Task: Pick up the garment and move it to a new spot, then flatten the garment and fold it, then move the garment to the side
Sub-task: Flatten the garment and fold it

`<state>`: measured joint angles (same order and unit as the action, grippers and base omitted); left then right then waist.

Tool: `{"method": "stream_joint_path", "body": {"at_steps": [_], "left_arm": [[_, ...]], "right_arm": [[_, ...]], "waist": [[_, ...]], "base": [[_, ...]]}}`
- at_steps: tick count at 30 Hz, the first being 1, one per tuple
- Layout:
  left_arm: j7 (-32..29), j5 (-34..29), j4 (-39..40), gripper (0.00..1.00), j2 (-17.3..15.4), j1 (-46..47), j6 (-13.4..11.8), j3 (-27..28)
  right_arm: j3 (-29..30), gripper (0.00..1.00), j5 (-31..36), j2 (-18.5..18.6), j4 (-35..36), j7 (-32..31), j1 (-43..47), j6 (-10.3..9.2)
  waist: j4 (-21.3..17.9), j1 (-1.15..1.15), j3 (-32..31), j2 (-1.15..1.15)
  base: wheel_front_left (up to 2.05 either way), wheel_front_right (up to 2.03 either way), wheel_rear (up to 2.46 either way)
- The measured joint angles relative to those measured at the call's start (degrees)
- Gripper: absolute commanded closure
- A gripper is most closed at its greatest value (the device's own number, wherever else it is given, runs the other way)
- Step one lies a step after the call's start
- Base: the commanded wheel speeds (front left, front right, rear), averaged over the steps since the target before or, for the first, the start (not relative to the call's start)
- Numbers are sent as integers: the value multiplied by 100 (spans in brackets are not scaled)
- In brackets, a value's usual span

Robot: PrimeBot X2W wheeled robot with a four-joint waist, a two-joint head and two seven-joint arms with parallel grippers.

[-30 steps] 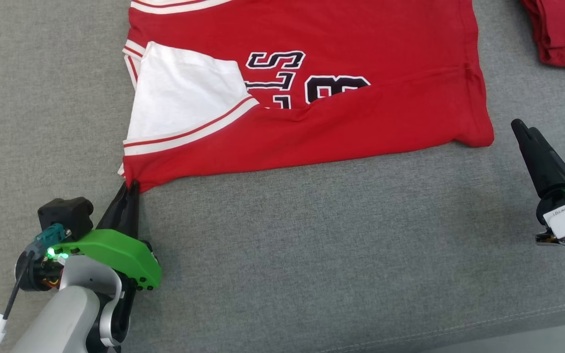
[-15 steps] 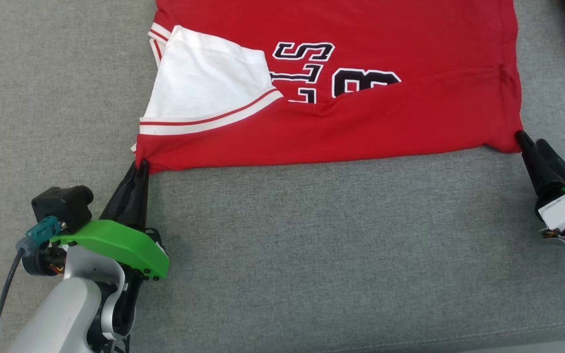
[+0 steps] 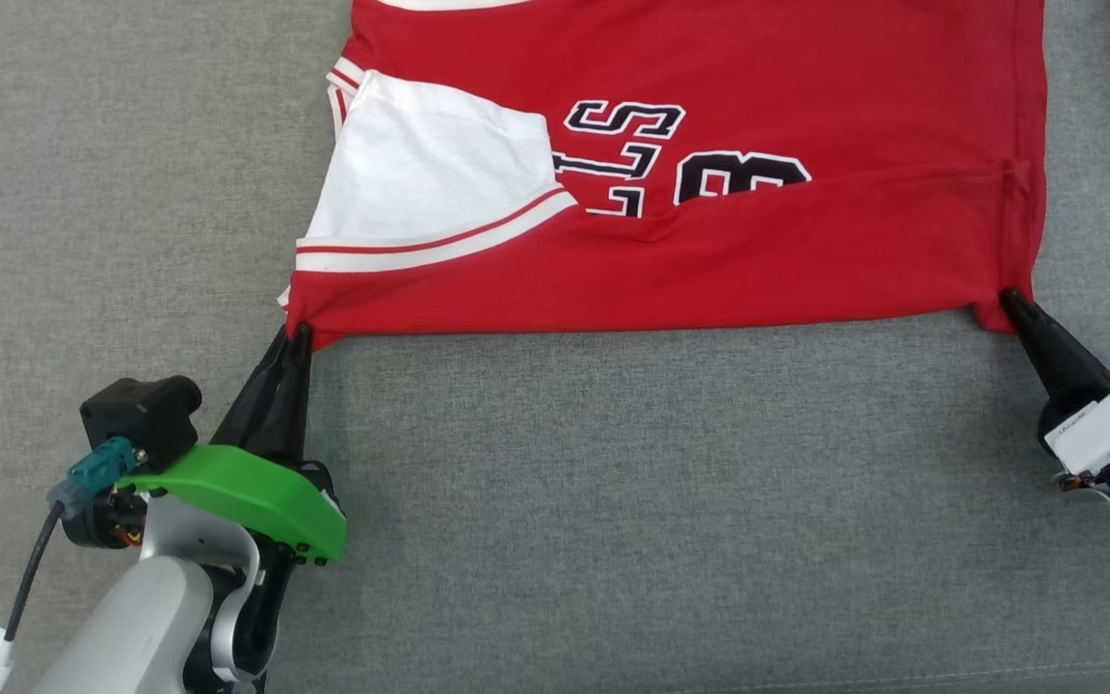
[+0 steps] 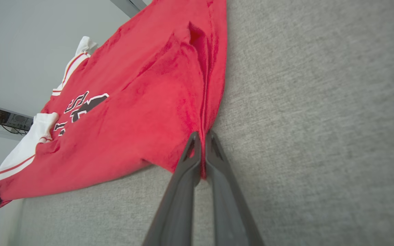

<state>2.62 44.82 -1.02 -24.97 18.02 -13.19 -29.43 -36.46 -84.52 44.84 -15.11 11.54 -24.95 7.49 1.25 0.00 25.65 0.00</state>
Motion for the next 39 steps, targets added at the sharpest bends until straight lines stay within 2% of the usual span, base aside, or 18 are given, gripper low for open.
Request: {"method": "stream_joint_path", "body": {"at_steps": [5,8,17,23,33,34,35,36,37,39], "left_arm": [[7,0,146,100,-3,-226,-48,-71],[7,0,330,100,-14,-537,-134,-165],[-10,69,722,100,-160,-1292,-307,-263],[-68,110,904,100,-255,-1618,-331,-378],[-212,226,666,100,-294,-1887,-355,-503],[-241,192,599,71,-313,-1884,-367,-521],[-254,182,556,36,-320,-1874,-370,-527],[-253,181,495,0,-314,-1863,-377,-525],[-246,174,454,0,-307,-1853,-391,-519],[-203,183,435,0,-285,-1848,-396,-485]], "right_arm": [[-97,100,-1,289,193,68,162,0],[-172,100,-14,587,435,121,431,0],[-93,100,-147,1202,844,270,1217,4],[-30,100,-197,1373,1047,318,1797,4],[-4,100,-232,1329,1126,327,2179,4],[-12,79,-235,1313,1100,325,2179,4],[-20,56,-235,1302,1089,315,2177,4],[-33,7,-237,1285,1076,307,2175,4],[-37,0,-243,1269,1063,293,2173,5],[-13,0,-261,1258,1034,293,2172,3]], "waist": [[90,0,-147,0],[170,0,-274,0],[331,0,-547,0],[414,0,-717,0],[380,0,-901,0],[372,0,-922,0],[364,0,-937,0],[354,0,-957,0],[345,0,-976,0],[327,0,-1013,0]], "base": [[0,0,0],[0,0,0],[0,0,0],[0,0,0],[0,0,0],[0,0,0],[0,0,0],[0,0,0],[0,0,0],[0,0,0]]}}
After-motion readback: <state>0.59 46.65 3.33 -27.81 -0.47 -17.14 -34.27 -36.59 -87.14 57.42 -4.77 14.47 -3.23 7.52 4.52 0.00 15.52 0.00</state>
